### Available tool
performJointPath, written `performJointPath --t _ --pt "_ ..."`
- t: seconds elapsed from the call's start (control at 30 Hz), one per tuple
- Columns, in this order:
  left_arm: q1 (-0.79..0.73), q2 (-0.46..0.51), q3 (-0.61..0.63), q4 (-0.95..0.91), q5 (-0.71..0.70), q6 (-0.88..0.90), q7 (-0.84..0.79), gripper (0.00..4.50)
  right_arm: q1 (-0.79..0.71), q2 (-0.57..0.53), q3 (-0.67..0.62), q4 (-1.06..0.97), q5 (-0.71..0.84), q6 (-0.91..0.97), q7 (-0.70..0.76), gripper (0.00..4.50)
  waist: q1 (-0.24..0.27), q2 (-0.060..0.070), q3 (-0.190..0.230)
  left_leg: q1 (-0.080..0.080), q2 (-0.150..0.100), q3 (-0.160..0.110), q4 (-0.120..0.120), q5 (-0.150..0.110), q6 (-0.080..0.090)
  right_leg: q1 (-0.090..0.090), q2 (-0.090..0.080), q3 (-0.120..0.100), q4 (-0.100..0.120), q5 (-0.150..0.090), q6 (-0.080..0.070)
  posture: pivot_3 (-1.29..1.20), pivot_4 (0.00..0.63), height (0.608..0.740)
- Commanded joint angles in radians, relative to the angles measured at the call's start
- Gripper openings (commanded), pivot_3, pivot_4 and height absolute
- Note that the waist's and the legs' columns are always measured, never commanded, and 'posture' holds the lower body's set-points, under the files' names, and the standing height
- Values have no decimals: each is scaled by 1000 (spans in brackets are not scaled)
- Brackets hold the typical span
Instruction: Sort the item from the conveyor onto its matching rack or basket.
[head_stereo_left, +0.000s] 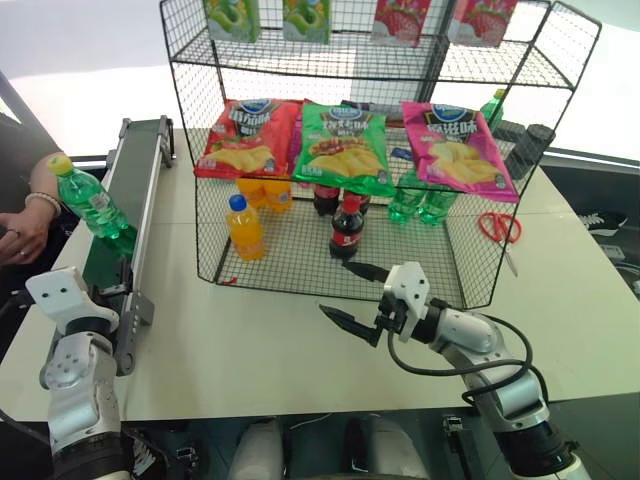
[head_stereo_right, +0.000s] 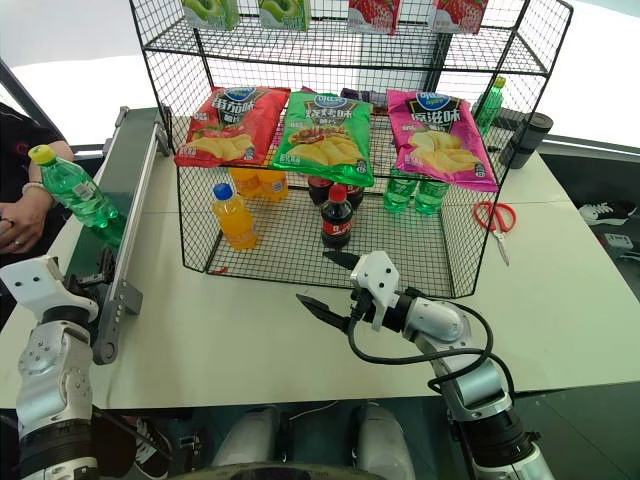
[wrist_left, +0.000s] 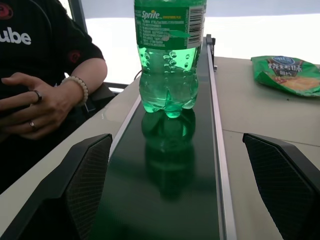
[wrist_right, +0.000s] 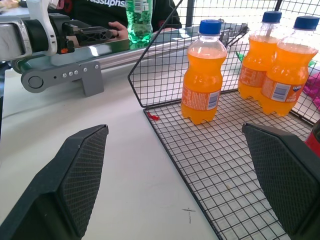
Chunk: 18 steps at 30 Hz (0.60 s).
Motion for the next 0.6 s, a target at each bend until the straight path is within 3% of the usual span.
performJointPath --t 0.03,0.6 --pt "-10 6 13 -17 22 -41 31 4500 -2 7 3 -47 19 -5 5 4467 0 0 0 0 0 0 0 0 0 0 0 0 0 0 0 0 150 734" --pt "-15 -5 15 -8 39 -59 108 4500 -4 13 16 -40 20 -3 5 4467 0 0 0 0 0 0 0 0 0 0 0 0 0 0 0 0 150 734"
